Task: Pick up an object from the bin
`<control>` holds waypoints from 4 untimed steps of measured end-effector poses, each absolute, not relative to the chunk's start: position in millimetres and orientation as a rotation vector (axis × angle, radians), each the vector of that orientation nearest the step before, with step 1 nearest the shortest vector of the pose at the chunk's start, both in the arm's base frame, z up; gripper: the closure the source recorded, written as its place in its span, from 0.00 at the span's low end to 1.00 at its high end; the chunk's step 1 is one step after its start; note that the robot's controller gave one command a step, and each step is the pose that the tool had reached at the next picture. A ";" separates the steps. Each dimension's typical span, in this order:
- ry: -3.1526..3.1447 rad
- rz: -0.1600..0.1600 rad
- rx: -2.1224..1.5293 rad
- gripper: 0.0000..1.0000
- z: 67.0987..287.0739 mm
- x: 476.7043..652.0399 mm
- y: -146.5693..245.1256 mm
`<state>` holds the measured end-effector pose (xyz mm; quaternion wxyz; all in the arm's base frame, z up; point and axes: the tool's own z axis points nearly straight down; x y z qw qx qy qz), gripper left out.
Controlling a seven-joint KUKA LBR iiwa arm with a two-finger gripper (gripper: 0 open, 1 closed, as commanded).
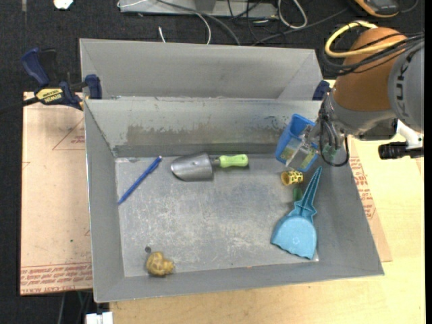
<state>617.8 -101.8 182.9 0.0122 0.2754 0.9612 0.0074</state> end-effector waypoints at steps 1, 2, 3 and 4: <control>2.997 0.023 0.858 1.00 182.8 617.8 -101.7; 2.979 0.026 0.887 1.00 170.8 617.4 -102.9; 3.048 0.020 0.648 1.00 157.1 618.2 -85.5; 3.084 0.021 0.386 1.00 151.4 618.0 -87.2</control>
Offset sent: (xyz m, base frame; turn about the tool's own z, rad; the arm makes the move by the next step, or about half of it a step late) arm -0.0103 -0.0064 -0.0641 0.0904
